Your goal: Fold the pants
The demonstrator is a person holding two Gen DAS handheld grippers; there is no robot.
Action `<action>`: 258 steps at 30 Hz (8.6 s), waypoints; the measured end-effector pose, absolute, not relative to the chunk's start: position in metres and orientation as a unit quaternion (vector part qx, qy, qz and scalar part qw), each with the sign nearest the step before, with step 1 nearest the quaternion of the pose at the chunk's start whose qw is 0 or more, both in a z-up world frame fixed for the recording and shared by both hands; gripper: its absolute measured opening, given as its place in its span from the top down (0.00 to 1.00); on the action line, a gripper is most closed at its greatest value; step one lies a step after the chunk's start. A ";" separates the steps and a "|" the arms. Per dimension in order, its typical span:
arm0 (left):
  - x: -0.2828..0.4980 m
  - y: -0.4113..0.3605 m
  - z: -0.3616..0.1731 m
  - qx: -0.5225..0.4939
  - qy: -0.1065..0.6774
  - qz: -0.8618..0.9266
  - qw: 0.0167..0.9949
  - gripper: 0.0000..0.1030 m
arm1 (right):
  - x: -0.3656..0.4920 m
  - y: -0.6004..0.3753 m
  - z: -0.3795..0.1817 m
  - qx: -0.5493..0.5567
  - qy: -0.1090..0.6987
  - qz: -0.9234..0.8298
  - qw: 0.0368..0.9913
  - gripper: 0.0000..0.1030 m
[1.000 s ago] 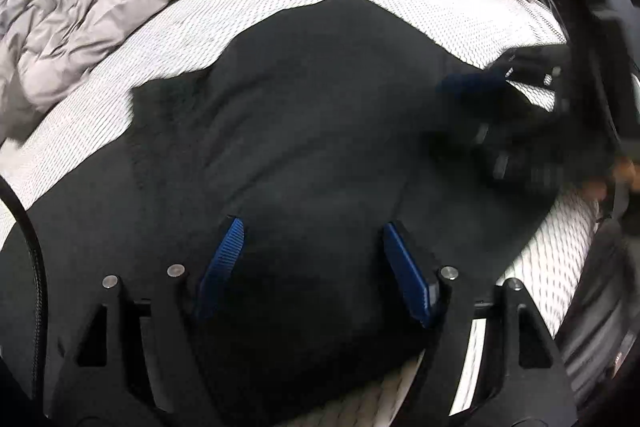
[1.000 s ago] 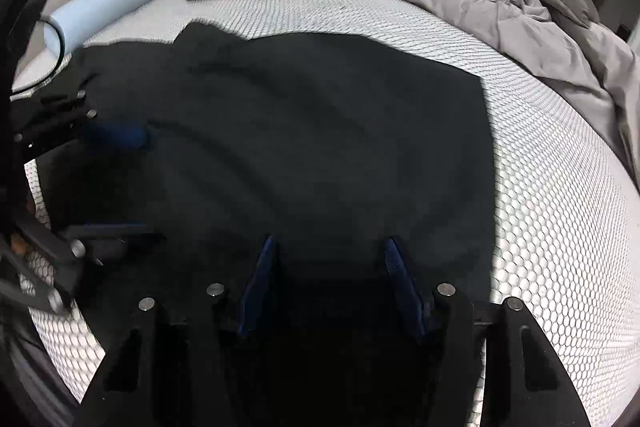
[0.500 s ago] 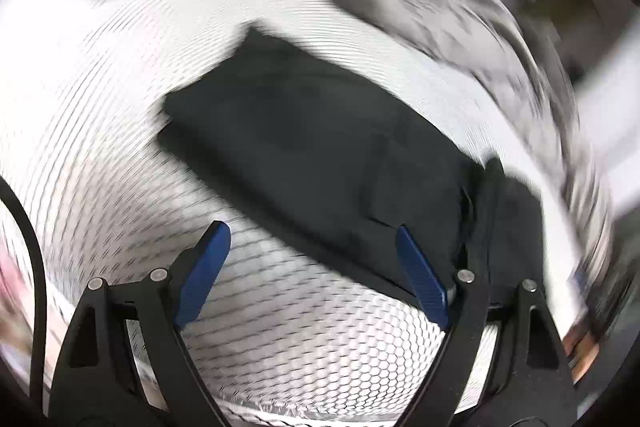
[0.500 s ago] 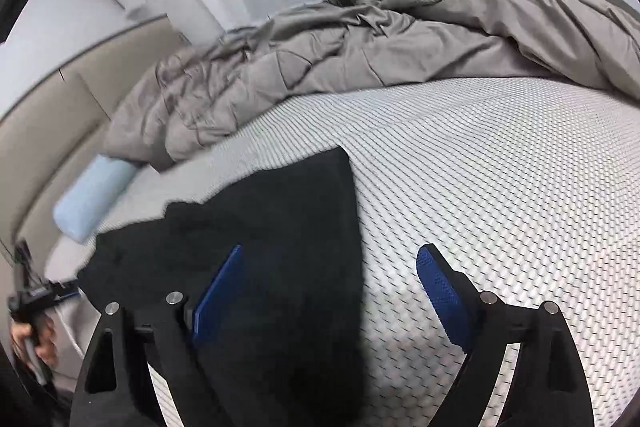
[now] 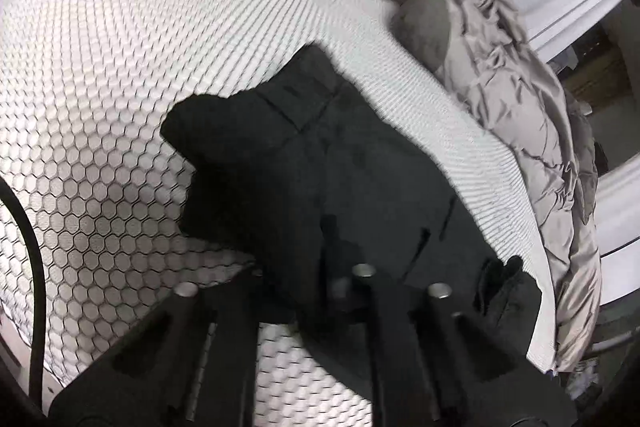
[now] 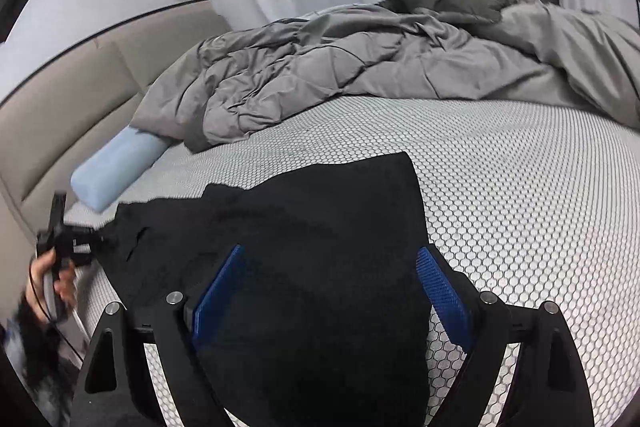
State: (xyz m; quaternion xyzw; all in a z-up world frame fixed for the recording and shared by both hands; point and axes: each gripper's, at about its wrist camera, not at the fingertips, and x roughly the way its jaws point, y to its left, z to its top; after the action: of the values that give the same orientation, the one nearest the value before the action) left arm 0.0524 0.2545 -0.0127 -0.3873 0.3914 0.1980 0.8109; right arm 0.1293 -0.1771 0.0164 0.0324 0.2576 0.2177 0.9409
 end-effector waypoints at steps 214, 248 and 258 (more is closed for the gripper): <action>0.118 -0.093 -0.050 0.060 0.421 -0.287 0.858 0.38 | 0.167 -0.163 -0.029 0.099 0.445 0.348 0.819 0.57; 0.163 0.059 -0.025 -0.158 0.395 -0.155 0.892 0.37 | 0.172 -0.180 -0.041 0.127 0.457 0.304 0.826 0.60; 0.178 0.094 -0.043 -0.189 0.415 -0.115 0.883 0.37 | 0.137 -0.175 -0.012 0.088 0.431 0.331 0.835 0.90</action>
State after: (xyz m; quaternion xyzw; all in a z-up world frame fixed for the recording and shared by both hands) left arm 0.1777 0.0936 -0.0429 -0.1885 0.4150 -0.1153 0.8826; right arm 0.1373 -0.1745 -0.0121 0.0884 0.4315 0.3307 0.8347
